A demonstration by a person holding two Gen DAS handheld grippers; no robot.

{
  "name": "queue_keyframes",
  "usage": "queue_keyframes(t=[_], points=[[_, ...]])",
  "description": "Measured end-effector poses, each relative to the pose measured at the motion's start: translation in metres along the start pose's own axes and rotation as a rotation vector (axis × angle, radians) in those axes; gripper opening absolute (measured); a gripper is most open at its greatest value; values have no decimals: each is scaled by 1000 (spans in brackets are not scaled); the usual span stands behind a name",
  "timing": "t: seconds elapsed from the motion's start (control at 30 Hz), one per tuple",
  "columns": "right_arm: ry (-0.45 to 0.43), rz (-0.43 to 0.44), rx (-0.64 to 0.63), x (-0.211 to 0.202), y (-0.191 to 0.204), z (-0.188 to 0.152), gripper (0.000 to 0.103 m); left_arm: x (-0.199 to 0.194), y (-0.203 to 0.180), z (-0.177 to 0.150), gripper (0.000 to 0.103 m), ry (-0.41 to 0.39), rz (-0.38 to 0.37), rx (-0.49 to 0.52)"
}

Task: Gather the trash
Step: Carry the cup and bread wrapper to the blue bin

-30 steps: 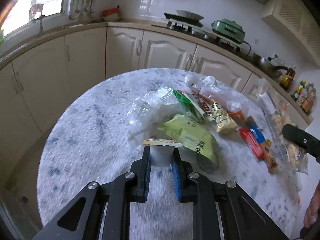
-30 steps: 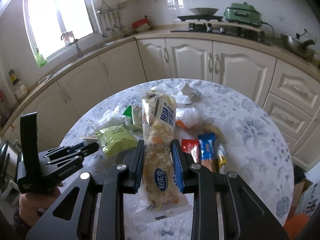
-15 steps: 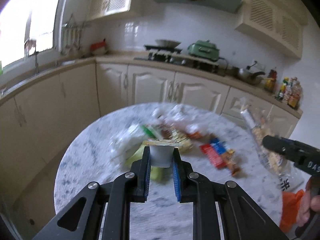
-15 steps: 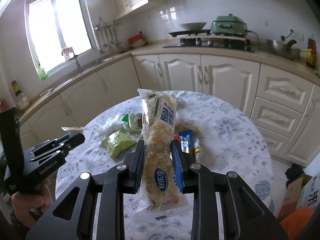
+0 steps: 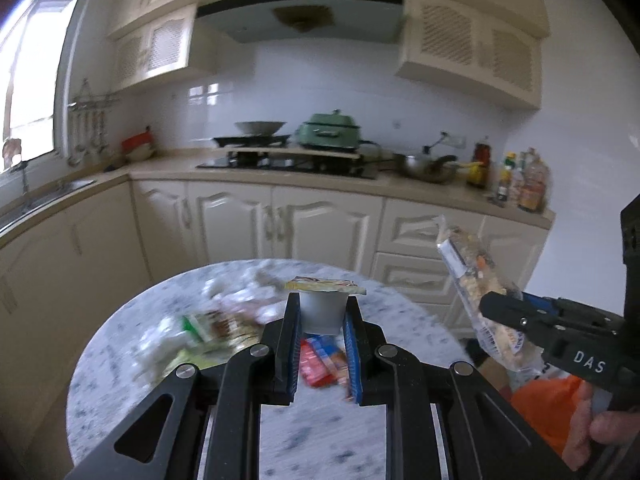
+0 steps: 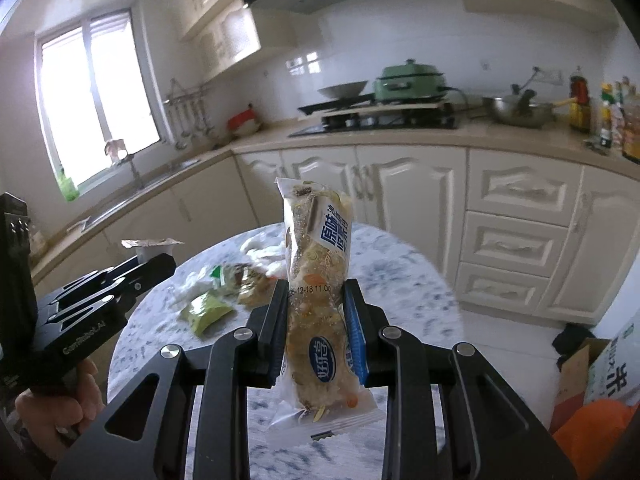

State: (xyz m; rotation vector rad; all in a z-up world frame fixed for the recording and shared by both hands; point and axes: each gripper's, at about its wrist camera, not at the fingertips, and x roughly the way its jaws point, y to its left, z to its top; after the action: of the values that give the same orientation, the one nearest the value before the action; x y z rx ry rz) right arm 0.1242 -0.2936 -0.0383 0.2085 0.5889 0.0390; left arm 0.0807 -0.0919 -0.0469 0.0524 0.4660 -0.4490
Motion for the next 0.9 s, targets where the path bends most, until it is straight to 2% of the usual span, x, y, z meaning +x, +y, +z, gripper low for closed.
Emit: queue_keyframes(t=[0.17,0.33,0.53,0.7,0.9], points=[[-32,-63,42,-22,-34,0,27,19,-29,8,16,10,-76,27],[-43,-150,101,-45,-81,-6,27,55,-68,12,16,65,-187,49],[-35,-264,183,-69,-145,-21,27,106,-127,19,16,150,-285,100],[0,-338,258,-74,-199,-43,27,155,-177,20,16,237,-352,152],[90,-368,352,-55,-254,-82,27,227,-252,14,16,378,-389,255]])
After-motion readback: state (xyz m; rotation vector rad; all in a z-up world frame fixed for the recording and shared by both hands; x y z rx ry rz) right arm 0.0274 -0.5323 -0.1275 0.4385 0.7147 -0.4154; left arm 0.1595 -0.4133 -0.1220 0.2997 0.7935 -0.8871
